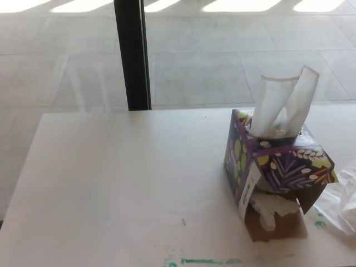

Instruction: The robot uses its right hand to pull out a tissue from the tissue box kept in the middle of the desk and put it on the right side

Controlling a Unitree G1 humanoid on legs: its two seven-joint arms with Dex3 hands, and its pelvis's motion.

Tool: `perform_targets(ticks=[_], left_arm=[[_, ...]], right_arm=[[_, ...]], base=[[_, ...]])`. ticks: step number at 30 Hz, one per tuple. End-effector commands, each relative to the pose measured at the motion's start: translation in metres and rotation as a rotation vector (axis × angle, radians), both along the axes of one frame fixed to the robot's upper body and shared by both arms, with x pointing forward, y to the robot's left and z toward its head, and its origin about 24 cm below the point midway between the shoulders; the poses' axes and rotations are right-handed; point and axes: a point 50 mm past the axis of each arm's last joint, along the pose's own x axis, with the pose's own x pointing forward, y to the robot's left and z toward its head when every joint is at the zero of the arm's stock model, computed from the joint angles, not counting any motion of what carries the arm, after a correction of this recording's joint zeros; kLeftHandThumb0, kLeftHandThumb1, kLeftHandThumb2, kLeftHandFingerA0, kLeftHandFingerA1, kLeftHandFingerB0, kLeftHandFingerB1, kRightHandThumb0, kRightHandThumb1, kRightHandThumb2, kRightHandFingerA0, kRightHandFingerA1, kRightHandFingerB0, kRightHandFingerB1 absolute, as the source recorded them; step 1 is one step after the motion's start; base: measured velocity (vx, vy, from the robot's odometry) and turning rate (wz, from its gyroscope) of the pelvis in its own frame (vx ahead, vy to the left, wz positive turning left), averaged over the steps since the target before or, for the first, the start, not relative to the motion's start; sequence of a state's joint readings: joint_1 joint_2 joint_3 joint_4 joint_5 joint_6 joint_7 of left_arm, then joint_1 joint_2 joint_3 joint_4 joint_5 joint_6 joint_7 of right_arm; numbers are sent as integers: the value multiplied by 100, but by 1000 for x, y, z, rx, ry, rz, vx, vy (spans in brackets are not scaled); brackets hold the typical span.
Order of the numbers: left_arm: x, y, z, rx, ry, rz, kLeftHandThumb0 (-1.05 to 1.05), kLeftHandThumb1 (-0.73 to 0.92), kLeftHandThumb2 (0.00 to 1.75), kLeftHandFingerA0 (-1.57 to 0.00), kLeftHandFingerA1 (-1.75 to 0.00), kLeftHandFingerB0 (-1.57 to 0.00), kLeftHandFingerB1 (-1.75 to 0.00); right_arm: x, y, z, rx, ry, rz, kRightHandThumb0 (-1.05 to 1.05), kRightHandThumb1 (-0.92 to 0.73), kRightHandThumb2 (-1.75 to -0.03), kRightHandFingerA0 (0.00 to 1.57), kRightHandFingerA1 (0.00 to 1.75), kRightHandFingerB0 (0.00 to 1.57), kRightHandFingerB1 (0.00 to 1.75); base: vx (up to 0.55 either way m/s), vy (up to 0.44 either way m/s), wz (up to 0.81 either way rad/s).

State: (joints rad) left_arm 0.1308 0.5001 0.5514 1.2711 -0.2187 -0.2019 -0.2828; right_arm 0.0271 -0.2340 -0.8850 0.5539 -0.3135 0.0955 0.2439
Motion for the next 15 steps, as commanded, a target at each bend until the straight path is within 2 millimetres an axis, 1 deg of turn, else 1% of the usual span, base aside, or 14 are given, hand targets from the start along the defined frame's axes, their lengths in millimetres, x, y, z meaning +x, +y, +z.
perform_targets(ticks=[1, 2, 3, 4, 5, 6, 8, 9, 12, 13, 14, 15], left_arm=[[8, 5, 4, 17, 6, 16, -105, 90, 88, -83, -132, -51, -133], [8, 5, 4, 17, 7, 14, -105, 91, 89, -84, -132, -52, -131], [8, 4, 4, 21, 11, 9, -105, 91, 89, -87, -132, -52, -132], [8, 5, 4, 23, 11, 5, -105, 92, 90, -87, -132, -52, -133], [8, 5, 4, 24, 10, 3, -105, 92, 90, -87, -132, -52, -133], [7, 5, 5, 23, 8, 8, -105, 90, 89, -87, -131, -51, -135], [7, 6, 5, 21, 5, 14, -105, 90, 89, -87, -131, -51, -135], [8, 7, 7, 21, -4, 6, -105, 91, 88, -84, -133, -51, -134], [10, 7, 7, 23, -7, 4, -105, 91, 88, -84, -133, -51, -134], [10, 7, 7, 19, -8, 8, -105, 89, 89, -80, -135, -51, -133], [11, 7, 7, 17, -10, 11, -105, 89, 89, -83, -133, -51, -134], [12, 8, 8, 16, -14, 14, -105, 89, 89, -83, -133, -51, -134]], right_arm=[[-15, 8, -14, 72, -187, -143, -72, -73, -62, 70, 109, 38, 69], [-15, 9, -15, 68, -183, -114, -72, -73, -62, 58, 102, 43, 68], [-13, 8, -15, 46, -151, -86, -75, -75, -62, 50, 93, 42, 68], [-12, 8, -15, 44, -149, -82, -75, -74, -62, 47, 87, 40, 69], [-11, 8, -16, 43, -151, -81, -75, -74, -62, 47, 87, 40, 69], [-11, 9, -17, 35, -142, -70, -70, -58, -106, 76, 93, 43, 69], [-10, 10, -18, 24, -130, -52, -70, -58, -106, 76, 93, 43, 69], [-12, 10, -21, 37, -136, -66, -74, -71, -62, 70, 95, 49, 66], [-11, 11, -23, 36, -141, -67, -74, -71, -62, 70, 95, 49, 66], [-12, 11, -22, 27, -134, -48, -75, -72, -62, 61, 97, 48, 70], [-12, 11, -21, 29, -137, -48, -72, -71, -61, 68, 101, 50, 67], [-12, 12, -21, 38, -146, -59, -72, -71, -61, 68, 101, 50, 67]], base=[[0, 0, 0], [0, 0, 0], [0, 0, 0], [0, 0, 0], [0, 0, 0], [0, 0, 0], [0, 0, 0], [0, 0, 0], [0, 0, 0], [0, 0, 0], [0, 0, 0], [0, 0, 0]])
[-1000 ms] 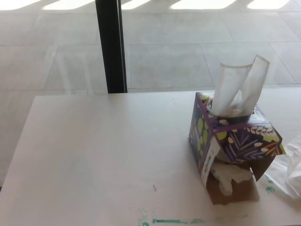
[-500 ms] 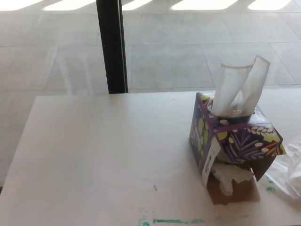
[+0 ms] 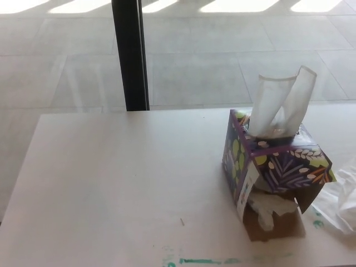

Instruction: The robot uses its right hand to pull out a tissue from the tissue box kept in the middle of the desk and put it on the right side

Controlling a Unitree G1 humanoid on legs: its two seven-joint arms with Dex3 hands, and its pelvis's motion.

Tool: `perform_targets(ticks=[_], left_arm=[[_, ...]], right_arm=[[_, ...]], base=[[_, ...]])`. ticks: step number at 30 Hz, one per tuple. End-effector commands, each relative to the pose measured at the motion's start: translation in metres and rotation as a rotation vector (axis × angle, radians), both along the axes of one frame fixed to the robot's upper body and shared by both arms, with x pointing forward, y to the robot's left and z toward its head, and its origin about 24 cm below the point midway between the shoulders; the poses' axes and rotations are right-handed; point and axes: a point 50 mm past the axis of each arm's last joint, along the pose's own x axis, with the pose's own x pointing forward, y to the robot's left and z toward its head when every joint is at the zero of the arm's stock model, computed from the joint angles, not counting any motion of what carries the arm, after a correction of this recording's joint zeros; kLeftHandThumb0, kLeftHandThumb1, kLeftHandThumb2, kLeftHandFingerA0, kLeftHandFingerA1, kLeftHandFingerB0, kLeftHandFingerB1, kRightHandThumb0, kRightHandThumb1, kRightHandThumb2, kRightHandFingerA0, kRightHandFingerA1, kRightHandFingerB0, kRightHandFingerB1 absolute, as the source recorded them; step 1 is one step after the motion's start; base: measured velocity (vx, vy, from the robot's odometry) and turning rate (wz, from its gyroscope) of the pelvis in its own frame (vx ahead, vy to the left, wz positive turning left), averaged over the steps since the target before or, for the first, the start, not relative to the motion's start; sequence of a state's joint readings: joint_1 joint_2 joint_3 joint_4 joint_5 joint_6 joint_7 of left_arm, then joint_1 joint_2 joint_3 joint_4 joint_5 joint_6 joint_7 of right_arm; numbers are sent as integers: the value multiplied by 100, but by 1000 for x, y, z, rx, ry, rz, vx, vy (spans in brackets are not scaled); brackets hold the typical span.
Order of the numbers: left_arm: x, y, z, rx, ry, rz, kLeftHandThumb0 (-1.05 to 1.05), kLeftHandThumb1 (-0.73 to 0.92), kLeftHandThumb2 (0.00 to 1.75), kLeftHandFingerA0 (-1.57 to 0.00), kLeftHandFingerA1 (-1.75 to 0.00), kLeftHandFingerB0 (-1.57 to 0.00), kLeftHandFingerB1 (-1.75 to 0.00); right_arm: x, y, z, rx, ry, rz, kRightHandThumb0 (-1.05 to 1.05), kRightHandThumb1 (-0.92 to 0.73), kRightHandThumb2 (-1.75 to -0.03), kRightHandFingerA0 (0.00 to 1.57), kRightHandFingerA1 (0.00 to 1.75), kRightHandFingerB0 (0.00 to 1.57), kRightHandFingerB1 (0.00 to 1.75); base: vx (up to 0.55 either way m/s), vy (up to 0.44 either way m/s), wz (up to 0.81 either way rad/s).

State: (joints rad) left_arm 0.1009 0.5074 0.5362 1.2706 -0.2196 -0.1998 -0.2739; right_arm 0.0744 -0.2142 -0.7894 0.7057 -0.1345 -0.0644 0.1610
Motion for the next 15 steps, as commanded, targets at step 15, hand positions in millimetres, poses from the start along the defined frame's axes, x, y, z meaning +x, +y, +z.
perform_targets(ticks=[15], left_arm=[[11, 10, 10, 14, -15, 19, -105, 88, 89, -81, -135, -50, -136]], right_arm=[[5, 3, 6, -46, -63, 83, -73, -72, -61, 96, 81, 43, 60]], base=[[0, 0, 0]])
